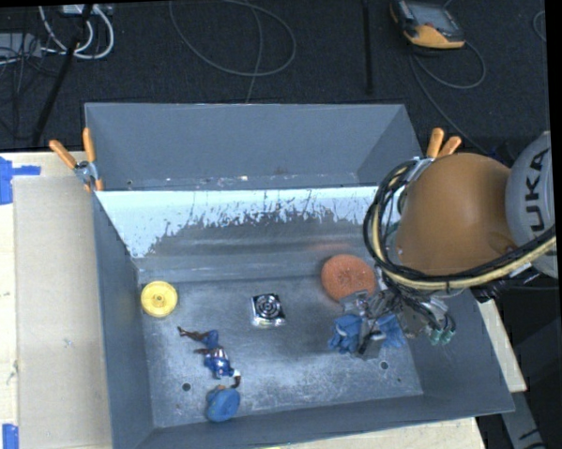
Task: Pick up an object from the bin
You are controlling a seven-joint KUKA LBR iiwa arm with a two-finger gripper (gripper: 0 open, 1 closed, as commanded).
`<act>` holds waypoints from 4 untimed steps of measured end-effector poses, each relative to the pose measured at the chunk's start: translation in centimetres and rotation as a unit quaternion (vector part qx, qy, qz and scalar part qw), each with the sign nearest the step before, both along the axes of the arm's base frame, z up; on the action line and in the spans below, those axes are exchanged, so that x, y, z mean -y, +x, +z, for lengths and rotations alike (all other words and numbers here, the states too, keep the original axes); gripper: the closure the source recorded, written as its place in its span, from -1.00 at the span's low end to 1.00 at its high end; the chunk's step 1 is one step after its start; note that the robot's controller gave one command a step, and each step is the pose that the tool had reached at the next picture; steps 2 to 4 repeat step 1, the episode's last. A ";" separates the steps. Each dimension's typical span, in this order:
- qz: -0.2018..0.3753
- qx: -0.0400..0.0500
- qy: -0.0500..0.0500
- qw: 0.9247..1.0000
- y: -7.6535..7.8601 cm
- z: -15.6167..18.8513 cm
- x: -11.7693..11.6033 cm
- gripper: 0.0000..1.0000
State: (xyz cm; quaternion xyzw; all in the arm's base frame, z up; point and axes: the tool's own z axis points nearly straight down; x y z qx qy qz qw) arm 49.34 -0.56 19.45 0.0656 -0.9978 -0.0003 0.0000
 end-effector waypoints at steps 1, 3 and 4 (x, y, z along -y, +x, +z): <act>0.007 0.000 0.000 1.000 1.1 10.2 -2.1 1.00; 0.007 0.000 0.000 1.000 1.1 10.2 -2.1 1.00; 0.007 0.000 0.000 1.000 1.1 10.2 -2.1 1.00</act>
Offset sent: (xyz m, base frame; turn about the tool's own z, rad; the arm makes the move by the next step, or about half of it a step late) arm 0.0000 0.0000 0.0000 0.0000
